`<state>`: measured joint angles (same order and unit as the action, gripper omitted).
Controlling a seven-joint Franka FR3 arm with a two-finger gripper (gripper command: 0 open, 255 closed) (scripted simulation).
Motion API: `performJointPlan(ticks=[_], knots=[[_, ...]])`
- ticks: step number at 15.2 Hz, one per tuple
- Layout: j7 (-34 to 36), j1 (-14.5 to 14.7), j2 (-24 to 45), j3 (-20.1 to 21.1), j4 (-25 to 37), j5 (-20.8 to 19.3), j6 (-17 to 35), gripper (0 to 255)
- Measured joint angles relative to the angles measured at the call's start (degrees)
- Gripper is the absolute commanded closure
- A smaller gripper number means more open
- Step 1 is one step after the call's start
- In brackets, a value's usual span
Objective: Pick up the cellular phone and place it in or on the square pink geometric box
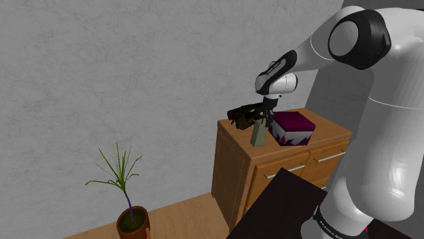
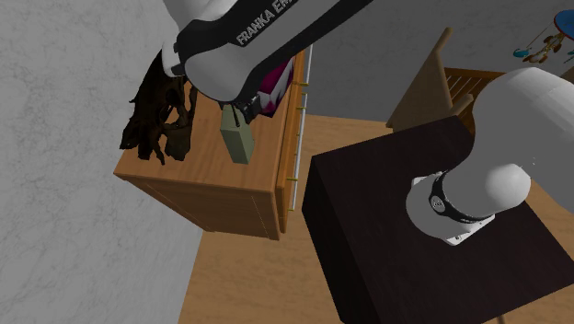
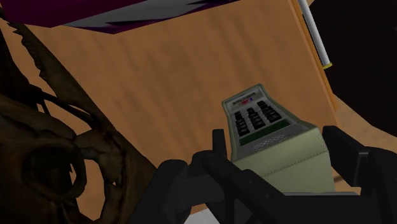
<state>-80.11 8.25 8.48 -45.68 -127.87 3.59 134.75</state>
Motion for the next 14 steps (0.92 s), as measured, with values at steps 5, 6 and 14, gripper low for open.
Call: performJointPlan(ticks=[5,6,14], knots=[[0.0,0.0,-0.01,0.0,-0.01,0.0,0.01,255],[0.18,0.08,-0.24,-0.07,0.15,-0.26,-0.34,255],[3.27,1.19,-5.13,-0.96,2.2,-4.97,-5.82,255]])
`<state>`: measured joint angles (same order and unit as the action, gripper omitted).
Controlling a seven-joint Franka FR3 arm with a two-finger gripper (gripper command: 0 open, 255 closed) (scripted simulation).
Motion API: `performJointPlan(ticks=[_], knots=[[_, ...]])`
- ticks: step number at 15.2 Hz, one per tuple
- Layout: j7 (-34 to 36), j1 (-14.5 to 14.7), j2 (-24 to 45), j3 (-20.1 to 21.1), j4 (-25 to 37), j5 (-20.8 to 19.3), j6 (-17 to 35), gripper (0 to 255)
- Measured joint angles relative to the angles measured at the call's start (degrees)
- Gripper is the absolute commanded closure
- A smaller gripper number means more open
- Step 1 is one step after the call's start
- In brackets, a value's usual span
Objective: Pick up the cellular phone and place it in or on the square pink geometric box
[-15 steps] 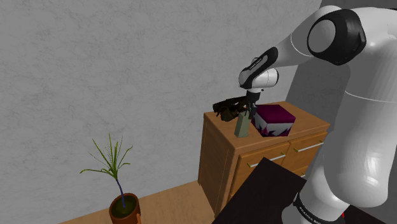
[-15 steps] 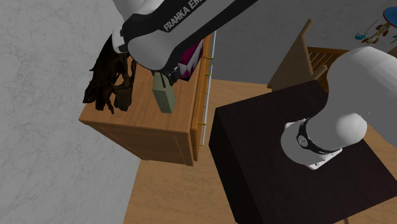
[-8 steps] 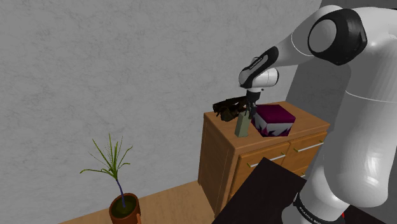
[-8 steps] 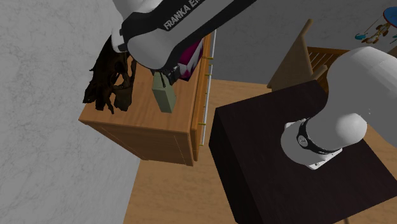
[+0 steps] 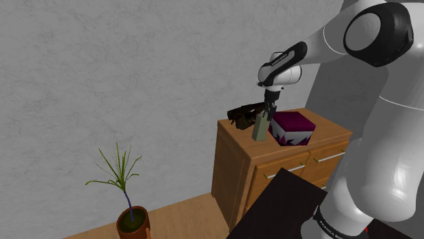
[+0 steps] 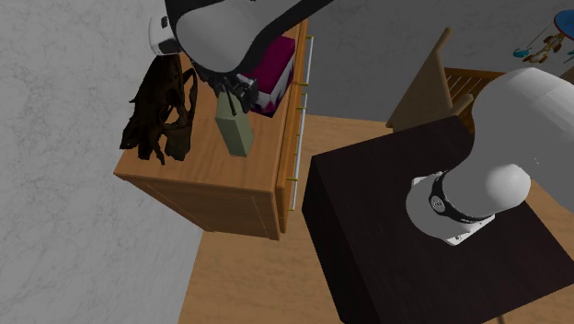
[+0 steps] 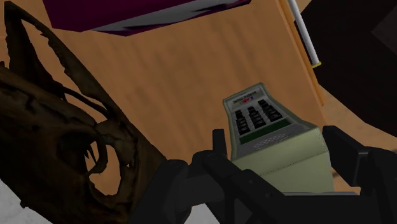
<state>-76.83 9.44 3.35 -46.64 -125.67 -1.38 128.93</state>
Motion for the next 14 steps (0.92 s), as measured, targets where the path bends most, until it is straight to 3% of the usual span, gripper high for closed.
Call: performJointPlan(ticks=[14], knots=[[3.49,0.71,-6.56,0.55,5.83,-5.27,-10.57,255]])
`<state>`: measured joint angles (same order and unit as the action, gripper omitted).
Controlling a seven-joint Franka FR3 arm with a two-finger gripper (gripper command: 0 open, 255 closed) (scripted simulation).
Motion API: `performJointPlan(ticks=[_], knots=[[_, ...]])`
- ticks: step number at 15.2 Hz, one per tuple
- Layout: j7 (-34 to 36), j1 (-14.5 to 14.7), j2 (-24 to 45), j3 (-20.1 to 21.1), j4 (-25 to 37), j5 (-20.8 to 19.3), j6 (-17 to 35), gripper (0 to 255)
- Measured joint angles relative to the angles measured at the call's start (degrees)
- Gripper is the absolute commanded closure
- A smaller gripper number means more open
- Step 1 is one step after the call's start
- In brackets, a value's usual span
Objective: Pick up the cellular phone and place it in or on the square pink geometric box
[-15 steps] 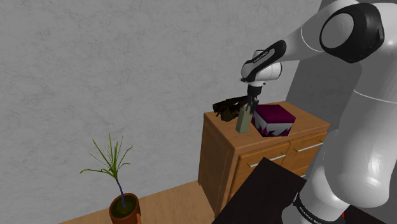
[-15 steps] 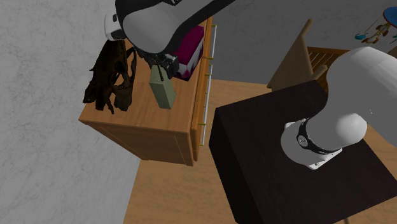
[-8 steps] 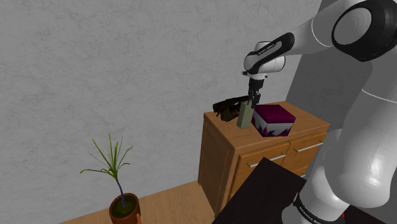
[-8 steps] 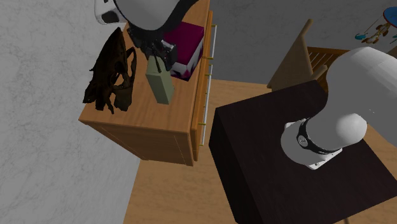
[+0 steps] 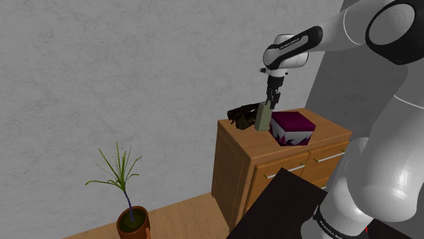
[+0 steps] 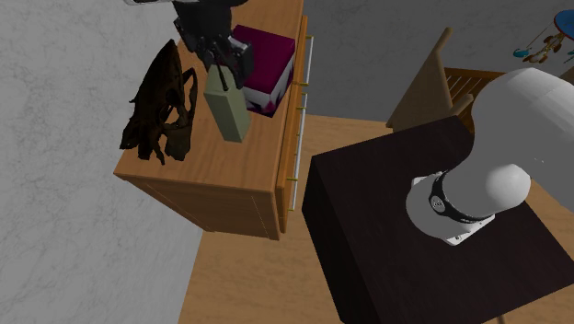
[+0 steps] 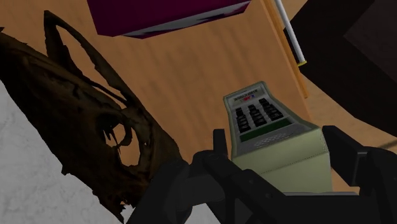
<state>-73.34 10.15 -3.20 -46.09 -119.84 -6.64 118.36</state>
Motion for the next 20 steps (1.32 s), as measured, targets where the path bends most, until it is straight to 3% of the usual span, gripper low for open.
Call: performJointPlan(ticks=[20], knots=[[0.74,0.41,-3.7,1.4,12.63,-1.99,-15.43,255]])
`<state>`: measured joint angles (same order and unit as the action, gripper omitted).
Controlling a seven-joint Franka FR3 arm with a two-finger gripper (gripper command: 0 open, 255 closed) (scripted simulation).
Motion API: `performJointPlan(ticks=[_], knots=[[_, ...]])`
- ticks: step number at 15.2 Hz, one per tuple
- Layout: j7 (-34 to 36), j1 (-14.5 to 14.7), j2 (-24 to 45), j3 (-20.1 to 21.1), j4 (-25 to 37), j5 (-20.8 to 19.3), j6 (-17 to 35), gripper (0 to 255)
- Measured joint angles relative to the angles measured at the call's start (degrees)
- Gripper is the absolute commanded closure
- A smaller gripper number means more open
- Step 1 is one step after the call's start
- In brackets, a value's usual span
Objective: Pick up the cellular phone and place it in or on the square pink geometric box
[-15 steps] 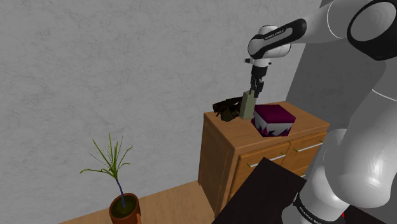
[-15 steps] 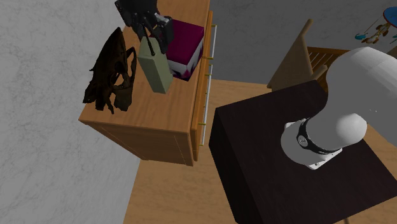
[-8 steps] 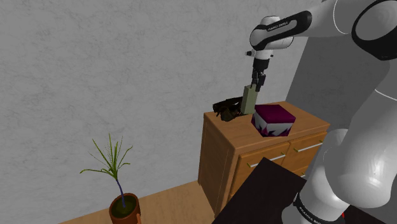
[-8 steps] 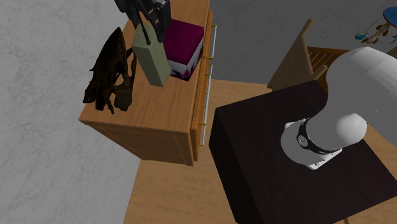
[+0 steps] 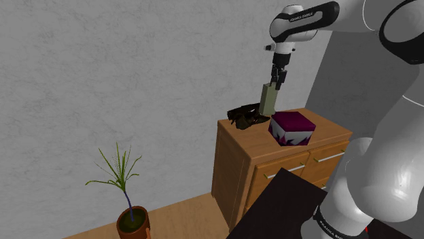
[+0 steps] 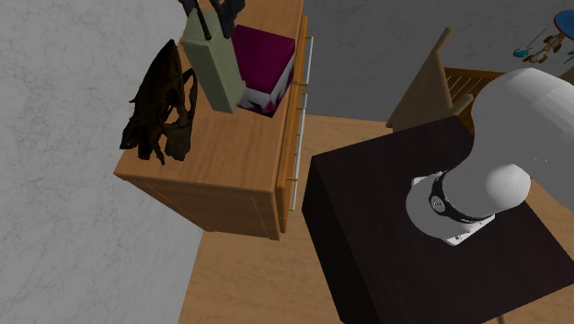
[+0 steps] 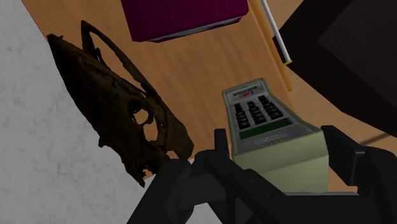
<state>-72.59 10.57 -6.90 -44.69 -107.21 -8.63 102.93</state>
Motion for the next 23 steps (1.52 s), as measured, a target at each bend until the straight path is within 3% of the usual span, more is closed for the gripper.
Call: performJointPlan(ticks=[5,9,13,19,23], knots=[[-6.93,-2.24,3.36,-3.85,5.11,2.4,-2.13,255],[-14.94,-5.56,8.77,-7.78,9.45,6.8,-2.5,255],[-23.76,-11.14,15.43,-10.63,15.46,12.62,-4.33,255],[-35.35,-24.64,27.98,-10.58,29.04,23.19,-9.75,255],[-36.72,-25.83,28.93,-10.38,28.04,24.06,-8.19,255]])
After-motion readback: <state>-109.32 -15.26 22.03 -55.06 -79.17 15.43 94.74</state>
